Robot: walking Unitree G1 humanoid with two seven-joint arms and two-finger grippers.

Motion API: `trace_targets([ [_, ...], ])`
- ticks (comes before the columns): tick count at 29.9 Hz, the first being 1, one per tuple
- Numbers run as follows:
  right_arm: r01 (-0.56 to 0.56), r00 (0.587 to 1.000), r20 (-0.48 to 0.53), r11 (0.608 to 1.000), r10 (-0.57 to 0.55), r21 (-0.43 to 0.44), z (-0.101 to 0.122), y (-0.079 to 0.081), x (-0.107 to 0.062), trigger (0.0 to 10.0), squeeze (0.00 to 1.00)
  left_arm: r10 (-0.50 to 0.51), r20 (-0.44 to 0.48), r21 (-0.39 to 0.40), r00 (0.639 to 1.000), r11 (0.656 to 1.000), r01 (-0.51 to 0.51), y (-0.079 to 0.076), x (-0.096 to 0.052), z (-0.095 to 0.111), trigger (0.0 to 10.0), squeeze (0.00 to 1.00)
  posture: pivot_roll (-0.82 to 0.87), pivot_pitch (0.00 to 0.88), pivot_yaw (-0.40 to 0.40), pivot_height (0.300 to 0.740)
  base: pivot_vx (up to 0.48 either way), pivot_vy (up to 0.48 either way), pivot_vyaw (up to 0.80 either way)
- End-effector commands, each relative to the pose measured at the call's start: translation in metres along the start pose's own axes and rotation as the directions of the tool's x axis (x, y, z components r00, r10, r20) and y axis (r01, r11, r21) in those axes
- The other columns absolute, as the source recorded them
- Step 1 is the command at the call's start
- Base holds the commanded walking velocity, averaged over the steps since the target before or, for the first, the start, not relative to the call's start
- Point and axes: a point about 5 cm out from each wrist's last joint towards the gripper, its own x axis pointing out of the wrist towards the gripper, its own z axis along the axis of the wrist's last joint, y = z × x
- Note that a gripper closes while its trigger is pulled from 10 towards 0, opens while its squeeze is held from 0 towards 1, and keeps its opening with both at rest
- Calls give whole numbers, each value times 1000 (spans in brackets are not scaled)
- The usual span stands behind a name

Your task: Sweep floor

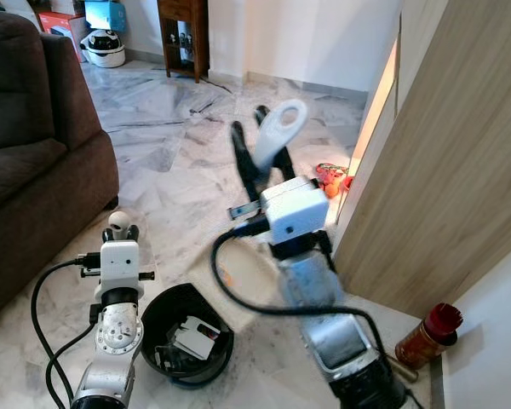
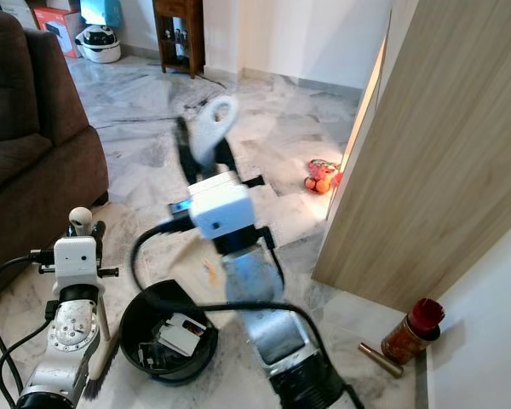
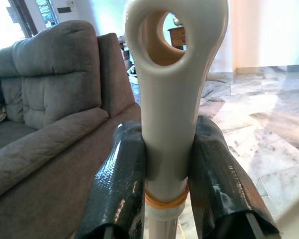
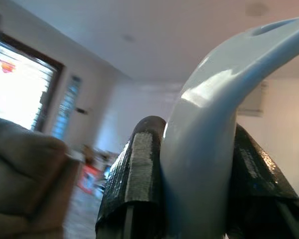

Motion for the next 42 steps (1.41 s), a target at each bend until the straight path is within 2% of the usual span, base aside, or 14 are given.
trace_targets([
  [1, 82, 997, 5, 995, -82, -56, -5, -21, 5, 10000, 0, -10, 61, -20, 998, 1000, 11, -3, 4, 12, 10000, 0, 129, 0, -51, 740, 0, 0, 0],
  [2, 82, 997, 5, 995, -82, -56, -5, -21, 5, 10000, 0, -10, 61, -20, 998, 1000, 11, -3, 4, 12, 10000, 0, 129, 0, -51, 740, 0, 0, 0],
  [5, 178, 976, -109, 980, -187, -89, -30, -51, -5, 10000, 0, -27, 69, -24, 997, 999, 29, -5, 4, 14, 10000, 0, 129, 0, -52, 740, 0, 0, 0],
  [8, 215, 958, -172, 971, -231, -108, -43, -66, -13, 10000, 0, -53, 79, -13, 996, 998, 54, -6, 4, 15, 10000, 0, 125, 0, -52, 740, 0, 0, 0],
  [10, 294, 916, -251, 950, -313, -111, -59, -83, -26, 10000, 0, -67, 79, -16, 995, 998, 68, -7, 4, 16, 10000, 0, 125, 0, -52, 740, 0, 0, 0],
  [14, 327, 888, -302, 938, -346, -113, -69, -91, -35, 10000, 0, -86, 78, -17, 993, 996, 88, -9, 3, 16, 10000, 0, 121, 0, -51, 740, 0, 0, 0],
  [15, 319, 873, -343, 937, -348, -139, -78, -95, -43, 10000, 0, -108, 76, -17, 991, 994, 109, -11, 2, 16, 10000, 0, 122, 0, -52, 740, 0, 0, 0],
  [17, 304, 861, -377, 940, -342, -157, -86, -98, -51, 10000, 0, -132, 70, -27, 989, 991, 134, -12, 0, 15, 10000, 0, 120, 0, -53, 740, 0, 0, 0],
  [20, 309, 857, -382, 938, -346, -158, -88, -99, -53, 10000, 0, -142, 69, -27, 987, 989, 144, -12, -1, 15, 10000, 0, 120, 0, -53, 740, 0, 0, 0],
  [29, 331, 807, -466, 932, -361, -148, -106, -104, -69, 10000, 0, -201, 72, -51, 977, 978, 204, -21, -5, 16, 10000, 0, 125, 0, -59, 740, 0, 0, 0],
  [36, 282, 778, -543, 948, -316, -148, -119, -104, -78, 10000, 0, -228, 63, -67, 972, 970, 232, -26, -4, 15, 10000, 0, 120, 0, -61, 740, 0, 0, 0],
  [40, 309, 765, -551, 940, -334, -141, -122, -106, -80, 10000, 0, -233, 61, -66, 971, 969, 237, -26, -4, 15, 10000, 0, 123, 0, -60, 740, 0, 0, 0],
  [42, 329, 759, -552, 935, -344, -131, -122, -106, -82, 10000, 0, -203, 58, -64, 978, 976, 206, -21, -6, 14, 10000, 0, 122, 0, -60, 740, 0, 0, 0],
])
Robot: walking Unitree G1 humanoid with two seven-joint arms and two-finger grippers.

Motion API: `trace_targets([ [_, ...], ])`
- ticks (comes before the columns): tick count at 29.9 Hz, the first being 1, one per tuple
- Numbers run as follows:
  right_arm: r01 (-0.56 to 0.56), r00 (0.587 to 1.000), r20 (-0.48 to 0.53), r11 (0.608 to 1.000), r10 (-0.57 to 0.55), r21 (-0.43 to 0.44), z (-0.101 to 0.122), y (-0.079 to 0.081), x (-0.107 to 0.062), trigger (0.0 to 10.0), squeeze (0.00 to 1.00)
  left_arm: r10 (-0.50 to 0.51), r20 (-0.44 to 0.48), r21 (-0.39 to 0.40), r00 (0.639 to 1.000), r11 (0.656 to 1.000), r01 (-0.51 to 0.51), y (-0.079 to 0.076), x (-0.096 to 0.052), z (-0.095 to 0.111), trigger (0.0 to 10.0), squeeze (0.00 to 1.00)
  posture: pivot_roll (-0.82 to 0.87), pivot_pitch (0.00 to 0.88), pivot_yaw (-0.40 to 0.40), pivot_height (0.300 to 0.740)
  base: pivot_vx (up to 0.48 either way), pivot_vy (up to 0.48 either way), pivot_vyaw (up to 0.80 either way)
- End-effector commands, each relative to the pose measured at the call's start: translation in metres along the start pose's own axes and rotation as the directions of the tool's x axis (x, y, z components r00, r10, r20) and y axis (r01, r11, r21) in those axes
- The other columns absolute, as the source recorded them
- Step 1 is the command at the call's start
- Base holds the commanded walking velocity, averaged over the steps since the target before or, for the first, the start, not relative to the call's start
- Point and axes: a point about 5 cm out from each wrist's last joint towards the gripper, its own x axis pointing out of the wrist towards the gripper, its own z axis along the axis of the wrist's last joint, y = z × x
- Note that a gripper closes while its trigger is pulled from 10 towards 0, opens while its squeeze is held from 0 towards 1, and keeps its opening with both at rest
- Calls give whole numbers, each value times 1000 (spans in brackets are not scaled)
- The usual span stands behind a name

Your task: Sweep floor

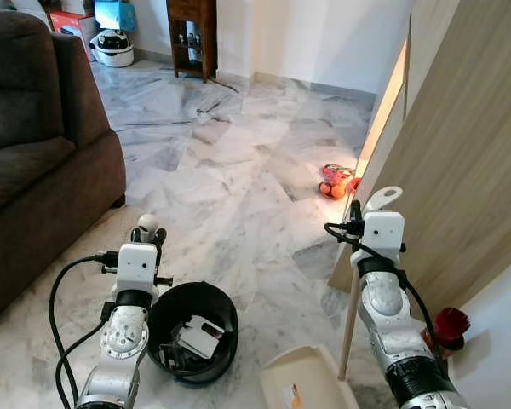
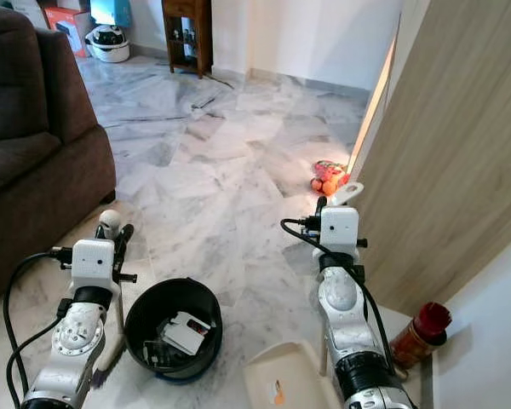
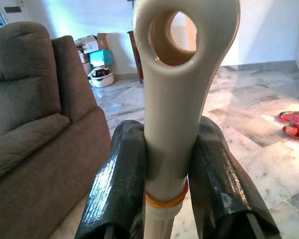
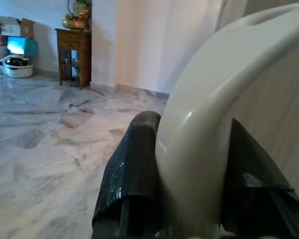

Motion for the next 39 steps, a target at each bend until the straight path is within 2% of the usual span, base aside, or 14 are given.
trace_targets([
  [1, 19, 999, 38, 999, -20, 27, 8, -3, 5, 10000, 0, -1, 35, -28, 999, 1000, 2, -3, 3, 9, 10000, 0, 122, 0, -60, 740, 0, 0, 0],
  [4, 26, 999, 40, 999, -28, 46, 8, -4, 4, 10000, 0, 41, 38, -20, 998, 999, -40, 3, -1, 8, 10000, 0, 124, 0, -58, 740, 0, 0, 0],
  [18, 15, 998, 66, 997, -19, 72, 12, 2, 7, 10000, 0, 31, 56, -24, 998, 999, -30, 0, 3, 12, 10000, 0, 127, 0, -54, 740, 0, 0, 0],
  [39, -8, 998, 69, 996, 2, 90, 10, 9, 6, 10000, 0, 19, 63, -26, 998, 1000, -18, -3, 4, 14, 10000, 0, 116, 0, -46, 740, -285, 0, 0],
])
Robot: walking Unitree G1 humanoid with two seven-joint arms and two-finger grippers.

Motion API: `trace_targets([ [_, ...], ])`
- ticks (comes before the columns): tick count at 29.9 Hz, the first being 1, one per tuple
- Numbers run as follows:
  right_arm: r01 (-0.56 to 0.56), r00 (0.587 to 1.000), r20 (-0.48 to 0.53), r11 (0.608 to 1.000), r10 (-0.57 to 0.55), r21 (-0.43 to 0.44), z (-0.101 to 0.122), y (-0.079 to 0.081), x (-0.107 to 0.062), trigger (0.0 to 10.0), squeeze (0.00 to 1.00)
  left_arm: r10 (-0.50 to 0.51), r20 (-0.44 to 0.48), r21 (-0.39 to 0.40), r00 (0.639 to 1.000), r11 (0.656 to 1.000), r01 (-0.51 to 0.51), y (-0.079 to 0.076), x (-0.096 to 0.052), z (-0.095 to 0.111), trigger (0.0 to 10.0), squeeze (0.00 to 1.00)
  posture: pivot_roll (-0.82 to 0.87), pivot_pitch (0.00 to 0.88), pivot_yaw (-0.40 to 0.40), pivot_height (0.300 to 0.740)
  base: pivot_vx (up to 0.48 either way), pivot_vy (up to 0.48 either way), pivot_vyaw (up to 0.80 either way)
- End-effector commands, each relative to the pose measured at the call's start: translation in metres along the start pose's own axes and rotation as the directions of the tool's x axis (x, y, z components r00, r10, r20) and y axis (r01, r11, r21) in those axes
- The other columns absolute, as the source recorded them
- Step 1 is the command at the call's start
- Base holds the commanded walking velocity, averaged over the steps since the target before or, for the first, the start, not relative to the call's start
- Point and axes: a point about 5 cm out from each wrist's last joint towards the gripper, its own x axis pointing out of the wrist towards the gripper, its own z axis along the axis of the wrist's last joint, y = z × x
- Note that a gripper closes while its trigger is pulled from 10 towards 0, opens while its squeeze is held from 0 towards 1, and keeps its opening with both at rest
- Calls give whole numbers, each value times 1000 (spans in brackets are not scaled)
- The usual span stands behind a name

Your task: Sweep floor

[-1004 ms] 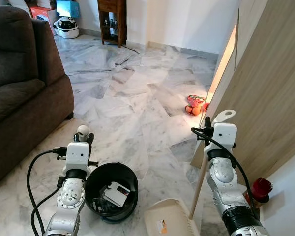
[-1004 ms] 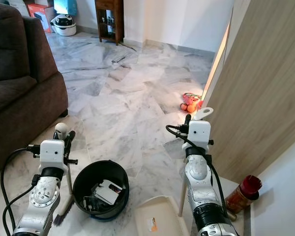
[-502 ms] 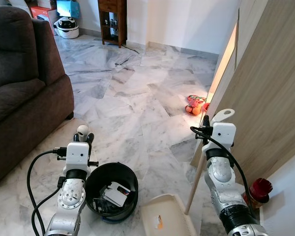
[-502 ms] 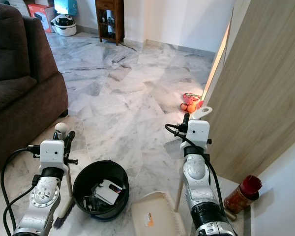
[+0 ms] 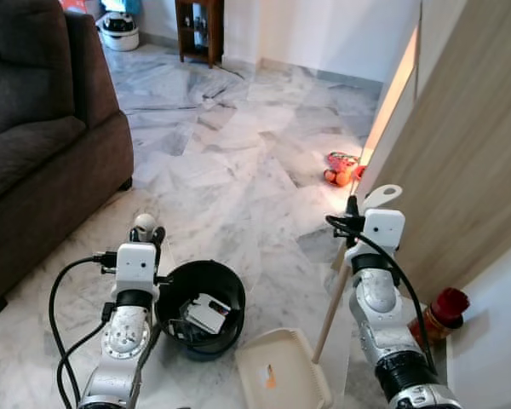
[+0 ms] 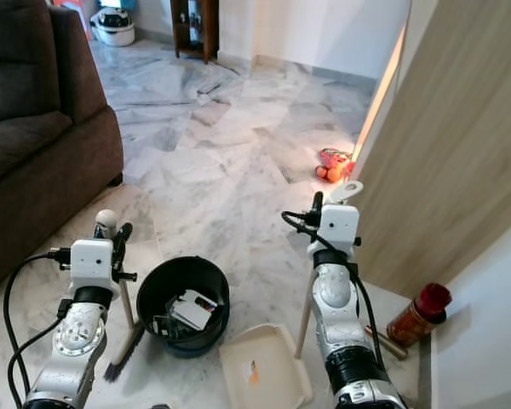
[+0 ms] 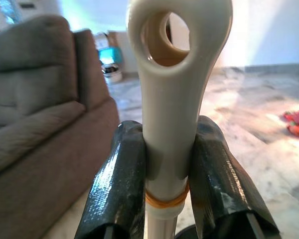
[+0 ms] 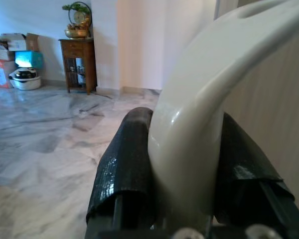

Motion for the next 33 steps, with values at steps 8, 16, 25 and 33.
trace_targets([
  [8, -9, 999, 38, 1000, 9, -3, 7, 0, 3, 10000, 0, 0, 45, -11, 999, 1000, 0, -2, 3, 9, 10000, 0, 117, 0, -53, 740, -295, 0, 0],
  [16, -24, 999, 37, 1000, 24, -3, 6, 2, 3, 10000, 0, 7, 43, -14, 999, 1000, -6, -3, 3, 9, 10000, 0, 117, 0, -57, 740, -296, 0, 0],
  [25, -23, 999, 38, 1000, 23, 0, 6, 3, 4, 10000, 0, 0, 41, -7, 999, 1000, 0, -4, 7, 9, 10000, 0, 121, 0, -52, 740, -158, 0, 0],
  [33, -19, 999, 44, 999, 18, 27, 6, 2, 4, 10000, 0, -7, 41, -7, 999, 1000, 8, -5, 8, 8, 10000, 0, 121, 0, -49, 740, 0, 0, 0],
])
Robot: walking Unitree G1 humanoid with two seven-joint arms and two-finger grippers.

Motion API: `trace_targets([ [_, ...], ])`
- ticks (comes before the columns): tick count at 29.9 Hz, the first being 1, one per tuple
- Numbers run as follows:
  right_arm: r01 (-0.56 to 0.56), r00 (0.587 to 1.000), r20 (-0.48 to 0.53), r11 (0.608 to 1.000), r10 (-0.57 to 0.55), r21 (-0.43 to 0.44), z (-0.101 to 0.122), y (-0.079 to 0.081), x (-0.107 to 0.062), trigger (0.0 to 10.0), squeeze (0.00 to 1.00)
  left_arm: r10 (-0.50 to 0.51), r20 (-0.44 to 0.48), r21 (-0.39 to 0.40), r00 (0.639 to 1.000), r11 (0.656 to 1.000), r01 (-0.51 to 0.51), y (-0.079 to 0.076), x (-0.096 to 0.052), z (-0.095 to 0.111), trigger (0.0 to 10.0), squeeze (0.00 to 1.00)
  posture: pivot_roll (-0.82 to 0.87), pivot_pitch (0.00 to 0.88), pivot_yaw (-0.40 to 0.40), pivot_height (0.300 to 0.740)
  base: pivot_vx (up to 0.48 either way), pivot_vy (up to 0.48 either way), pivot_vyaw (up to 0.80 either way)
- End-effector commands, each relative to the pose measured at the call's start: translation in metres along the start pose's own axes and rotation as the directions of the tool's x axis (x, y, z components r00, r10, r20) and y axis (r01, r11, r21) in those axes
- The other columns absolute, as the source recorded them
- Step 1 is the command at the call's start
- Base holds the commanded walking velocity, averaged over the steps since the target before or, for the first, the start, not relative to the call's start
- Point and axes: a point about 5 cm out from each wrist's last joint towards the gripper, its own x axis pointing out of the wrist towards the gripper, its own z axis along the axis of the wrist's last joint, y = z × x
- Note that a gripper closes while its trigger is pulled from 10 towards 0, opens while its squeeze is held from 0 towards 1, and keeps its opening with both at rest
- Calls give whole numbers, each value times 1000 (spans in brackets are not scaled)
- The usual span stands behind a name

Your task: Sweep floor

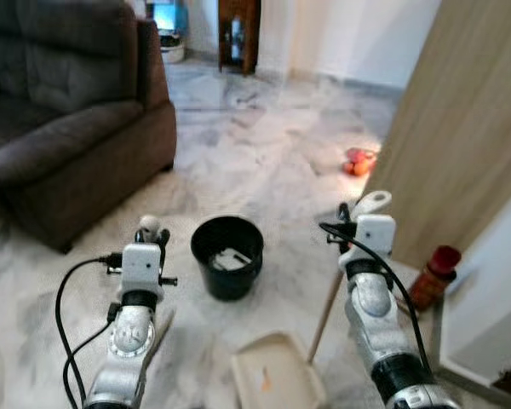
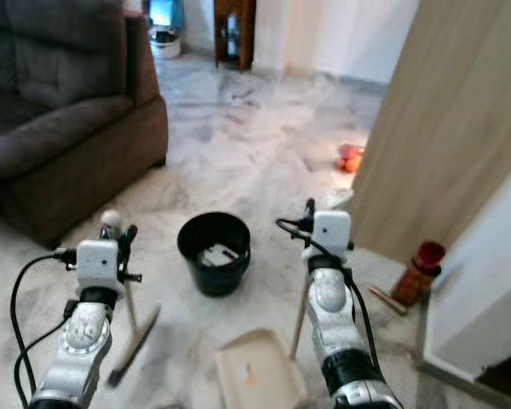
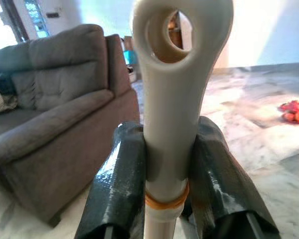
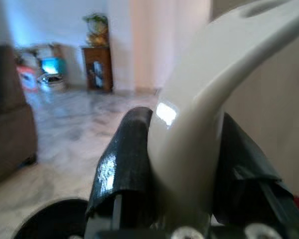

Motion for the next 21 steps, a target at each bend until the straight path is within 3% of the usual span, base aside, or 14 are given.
trace_targets([
  [1, -17, 998, 56, 1000, 17, 4, 12, 4, 7, 10000, 0, -2, 52, -5, 999, 1000, 2, -1, 6, 10, 10000, 0, 117, 0, -47, 740, 0, 0, -438],
  [21, 2, 1000, 29, 1000, -2, 7, 9, 0, 6, 10000, 0, 0, 57, -23, 998, 1000, 1, -7, 7, 12, 10000, 0, 115, 0, -59, 740, 0, 0, -782],
])
